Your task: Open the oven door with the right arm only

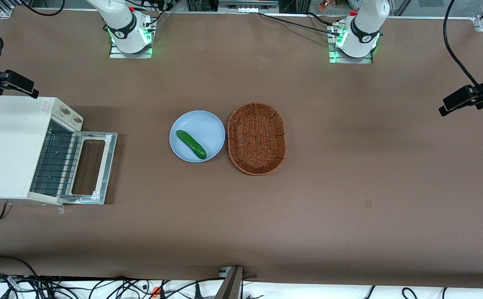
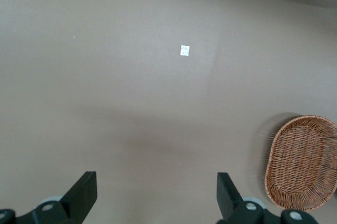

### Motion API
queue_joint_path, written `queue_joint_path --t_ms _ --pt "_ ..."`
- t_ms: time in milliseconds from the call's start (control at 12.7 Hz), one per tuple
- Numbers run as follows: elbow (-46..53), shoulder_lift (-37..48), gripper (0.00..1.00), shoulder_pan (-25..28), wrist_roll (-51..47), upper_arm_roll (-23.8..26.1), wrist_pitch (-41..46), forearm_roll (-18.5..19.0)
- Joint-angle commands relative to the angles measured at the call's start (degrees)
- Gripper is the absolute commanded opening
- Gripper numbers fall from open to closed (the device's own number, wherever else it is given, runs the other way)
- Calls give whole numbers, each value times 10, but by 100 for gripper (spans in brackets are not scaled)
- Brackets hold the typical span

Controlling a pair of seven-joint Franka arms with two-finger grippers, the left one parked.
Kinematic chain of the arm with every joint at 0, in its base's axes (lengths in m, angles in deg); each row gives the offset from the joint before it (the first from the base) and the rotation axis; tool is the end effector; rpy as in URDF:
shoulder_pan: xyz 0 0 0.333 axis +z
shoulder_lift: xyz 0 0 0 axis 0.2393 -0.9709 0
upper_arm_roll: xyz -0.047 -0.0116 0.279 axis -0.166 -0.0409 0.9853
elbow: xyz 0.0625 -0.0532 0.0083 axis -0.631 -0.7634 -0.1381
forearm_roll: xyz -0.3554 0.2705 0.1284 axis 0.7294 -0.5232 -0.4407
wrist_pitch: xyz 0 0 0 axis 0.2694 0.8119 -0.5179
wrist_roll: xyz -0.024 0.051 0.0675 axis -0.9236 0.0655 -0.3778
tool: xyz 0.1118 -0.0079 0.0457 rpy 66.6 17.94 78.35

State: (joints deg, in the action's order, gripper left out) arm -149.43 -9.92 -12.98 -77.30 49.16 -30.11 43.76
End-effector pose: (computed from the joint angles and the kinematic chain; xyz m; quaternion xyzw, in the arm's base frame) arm 0.6196 -0.0405 0.5568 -0.9980 0.0495 0.0388 0.0035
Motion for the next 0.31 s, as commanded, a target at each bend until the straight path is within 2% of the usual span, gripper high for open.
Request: queue_joint_path --t_ms 0,236 --pt "16 -5 100 -6 6 0 8 -13" --pt "16 -5 100 -6 6 0 9 -13"
